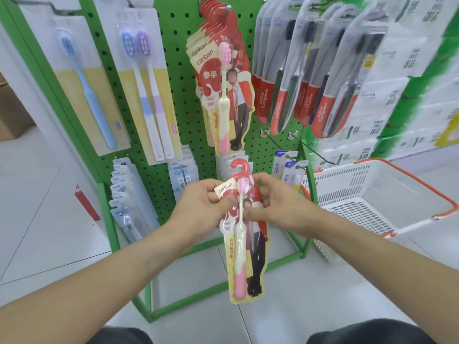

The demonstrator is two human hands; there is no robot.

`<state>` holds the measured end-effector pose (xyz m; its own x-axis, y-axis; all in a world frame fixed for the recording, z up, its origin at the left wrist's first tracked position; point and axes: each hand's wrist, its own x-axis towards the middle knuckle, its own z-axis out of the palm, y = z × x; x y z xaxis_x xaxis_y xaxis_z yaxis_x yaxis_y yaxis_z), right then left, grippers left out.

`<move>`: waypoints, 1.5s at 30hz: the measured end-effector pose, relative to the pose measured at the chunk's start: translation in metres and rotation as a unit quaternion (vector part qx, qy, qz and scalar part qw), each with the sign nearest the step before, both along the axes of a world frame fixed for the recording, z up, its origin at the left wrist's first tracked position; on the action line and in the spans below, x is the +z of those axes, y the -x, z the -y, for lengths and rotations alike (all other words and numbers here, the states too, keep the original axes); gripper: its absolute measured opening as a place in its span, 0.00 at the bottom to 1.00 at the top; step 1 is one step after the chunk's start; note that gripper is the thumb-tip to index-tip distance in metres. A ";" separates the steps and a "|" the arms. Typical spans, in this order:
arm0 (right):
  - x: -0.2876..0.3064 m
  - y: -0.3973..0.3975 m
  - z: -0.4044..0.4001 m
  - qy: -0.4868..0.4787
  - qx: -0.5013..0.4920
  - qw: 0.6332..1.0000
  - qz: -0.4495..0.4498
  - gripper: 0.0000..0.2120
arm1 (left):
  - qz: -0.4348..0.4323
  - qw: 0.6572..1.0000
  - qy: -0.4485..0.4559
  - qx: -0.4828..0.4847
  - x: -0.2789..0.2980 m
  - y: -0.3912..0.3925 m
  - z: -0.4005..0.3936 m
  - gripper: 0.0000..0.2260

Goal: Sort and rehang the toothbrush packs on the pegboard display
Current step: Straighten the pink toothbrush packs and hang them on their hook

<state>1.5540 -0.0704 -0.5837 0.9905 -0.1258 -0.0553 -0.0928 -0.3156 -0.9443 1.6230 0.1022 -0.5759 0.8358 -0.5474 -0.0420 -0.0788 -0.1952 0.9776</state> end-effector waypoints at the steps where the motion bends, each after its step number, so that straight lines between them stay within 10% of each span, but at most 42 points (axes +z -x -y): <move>1: 0.000 0.001 0.004 -0.009 0.009 1.000 -0.012 0.24 | 0.002 1.000 0.005 0.002 0.000 0.000 0.001 0.05; 19: 0.000 0.015 0.016 0.076 0.065 0.995 0.013 0.13 | 0.072 0.990 0.116 0.034 0.004 -0.002 -0.002 0.08; 30: 0.014 0.018 0.025 0.014 0.065 0.997 0.047 0.16 | 0.086 0.991 -0.038 -0.092 0.000 0.008 -0.009 0.07; 39: 0.007 0.024 0.000 0.256 0.133 0.955 0.076 0.35 | 0.132 0.980 -0.121 -0.085 -0.006 0.014 -0.006 0.23; 45: -0.006 0.023 0.005 0.093 0.187 0.978 -0.024 0.52 | 0.093 0.983 -0.129 -0.088 -0.009 0.010 -0.007 0.09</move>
<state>1.5310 -0.0754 -0.5900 0.9660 0.2321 -0.1136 0.0187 -0.5012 -0.8651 1.6127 0.1089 -0.5853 0.7359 -0.6749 -0.0536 -0.3055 -0.4016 0.8634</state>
